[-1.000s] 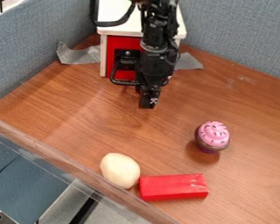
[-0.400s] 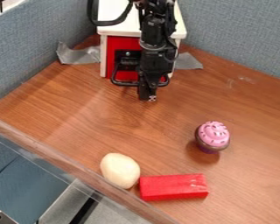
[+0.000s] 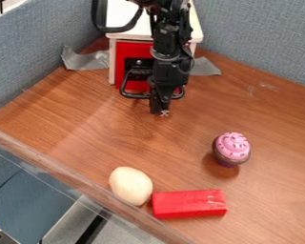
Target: Open the drawer
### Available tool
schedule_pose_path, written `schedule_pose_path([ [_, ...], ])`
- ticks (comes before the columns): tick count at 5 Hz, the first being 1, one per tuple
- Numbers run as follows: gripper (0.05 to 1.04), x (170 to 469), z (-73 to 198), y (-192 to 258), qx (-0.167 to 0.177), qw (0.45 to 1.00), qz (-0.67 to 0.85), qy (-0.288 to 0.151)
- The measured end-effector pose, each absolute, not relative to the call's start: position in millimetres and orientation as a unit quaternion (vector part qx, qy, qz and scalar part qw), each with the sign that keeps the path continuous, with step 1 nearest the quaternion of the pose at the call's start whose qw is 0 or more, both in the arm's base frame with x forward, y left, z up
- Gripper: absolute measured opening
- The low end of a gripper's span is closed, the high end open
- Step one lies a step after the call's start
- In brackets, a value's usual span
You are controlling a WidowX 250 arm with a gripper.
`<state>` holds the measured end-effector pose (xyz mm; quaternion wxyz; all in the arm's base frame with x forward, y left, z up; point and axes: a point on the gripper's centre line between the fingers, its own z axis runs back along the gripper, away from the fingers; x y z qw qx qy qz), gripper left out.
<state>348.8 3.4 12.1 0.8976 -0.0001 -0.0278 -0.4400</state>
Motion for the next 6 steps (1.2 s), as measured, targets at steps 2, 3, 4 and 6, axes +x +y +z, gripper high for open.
schedule_pose_path([
  [2, 0.146, 336, 11, -4, -0.002, 0.89, -0.455, -0.027],
  [3, 0.146, 331, 12, -8, -0.002, 0.888, -0.459, -0.026],
  [4, 0.146, 327, 11, -11, -0.001, 0.885, -0.464, -0.028],
  [6, 0.146, 319, 11, -21, -0.003, 0.878, -0.477, -0.031],
])
